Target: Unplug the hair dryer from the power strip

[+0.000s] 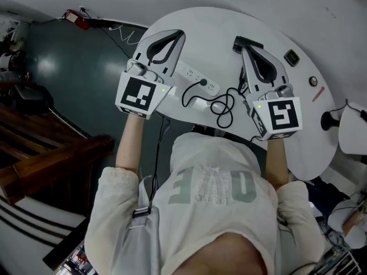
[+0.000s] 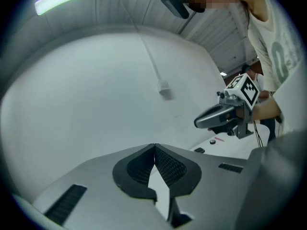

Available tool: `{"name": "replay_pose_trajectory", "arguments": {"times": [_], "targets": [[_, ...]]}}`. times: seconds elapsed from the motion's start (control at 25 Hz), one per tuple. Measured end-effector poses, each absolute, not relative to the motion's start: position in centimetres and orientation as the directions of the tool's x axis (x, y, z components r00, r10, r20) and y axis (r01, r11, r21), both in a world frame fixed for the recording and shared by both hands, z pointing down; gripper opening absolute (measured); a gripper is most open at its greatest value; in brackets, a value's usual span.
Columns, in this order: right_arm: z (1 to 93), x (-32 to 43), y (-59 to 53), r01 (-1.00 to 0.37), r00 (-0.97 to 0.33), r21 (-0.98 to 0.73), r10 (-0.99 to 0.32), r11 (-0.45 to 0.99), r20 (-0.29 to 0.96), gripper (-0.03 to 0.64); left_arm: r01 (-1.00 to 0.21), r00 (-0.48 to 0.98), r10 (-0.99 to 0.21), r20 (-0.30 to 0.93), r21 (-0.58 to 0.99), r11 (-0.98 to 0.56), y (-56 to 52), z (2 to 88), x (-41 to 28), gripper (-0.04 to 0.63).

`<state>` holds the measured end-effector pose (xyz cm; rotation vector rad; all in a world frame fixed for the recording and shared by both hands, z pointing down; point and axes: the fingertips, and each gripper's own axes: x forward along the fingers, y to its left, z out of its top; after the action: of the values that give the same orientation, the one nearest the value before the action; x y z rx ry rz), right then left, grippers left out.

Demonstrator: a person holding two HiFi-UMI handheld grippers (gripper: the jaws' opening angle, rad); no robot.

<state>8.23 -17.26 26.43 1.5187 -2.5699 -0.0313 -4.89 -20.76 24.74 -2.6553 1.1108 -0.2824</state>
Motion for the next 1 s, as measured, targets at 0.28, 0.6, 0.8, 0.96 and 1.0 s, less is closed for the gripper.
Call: {"name": "replay_pose_trajectory", "arguments": {"times": [0.28,0.6,0.8,0.96,1.0], "targets": [[28.8,4.9,-17.7,-0.844,-0.507,0.091,-0.841,0.529,0.188,0.021,-0.488,0.75,-0.6,0.278,-0.38,-0.786,-20.8,29.6,-6.1,0.017],[31.0,2.7,-17.4,-0.848,-0.496,0.068,-0.832,0.526,0.25,0.021,0.091,0.68,-0.254,0.688,-0.422,-0.902,-18.2,40.2,-4.7,0.246],[31.5,2.9,-17.4,-0.874,-0.458,0.041,-0.851,0.483,0.257,0.021,0.436,0.465,-0.036,0.885,-0.264,-0.861,-16.9,48.5,-5.9,0.275],[32.5,3.9,-16.7,-0.894,-0.413,0.05,-0.863,0.445,0.292,0.021,0.541,0.344,0.03,0.938,-0.172,-0.823,-17.4,52.7,-6.4,0.276],[32.7,4.1,-16.5,-0.896,-0.408,0.053,-0.863,0.441,0.299,0.021,0.55,0.326,0.036,0.945,-0.159,-0.82,-17.6,53.4,-6.4,0.276]]}}
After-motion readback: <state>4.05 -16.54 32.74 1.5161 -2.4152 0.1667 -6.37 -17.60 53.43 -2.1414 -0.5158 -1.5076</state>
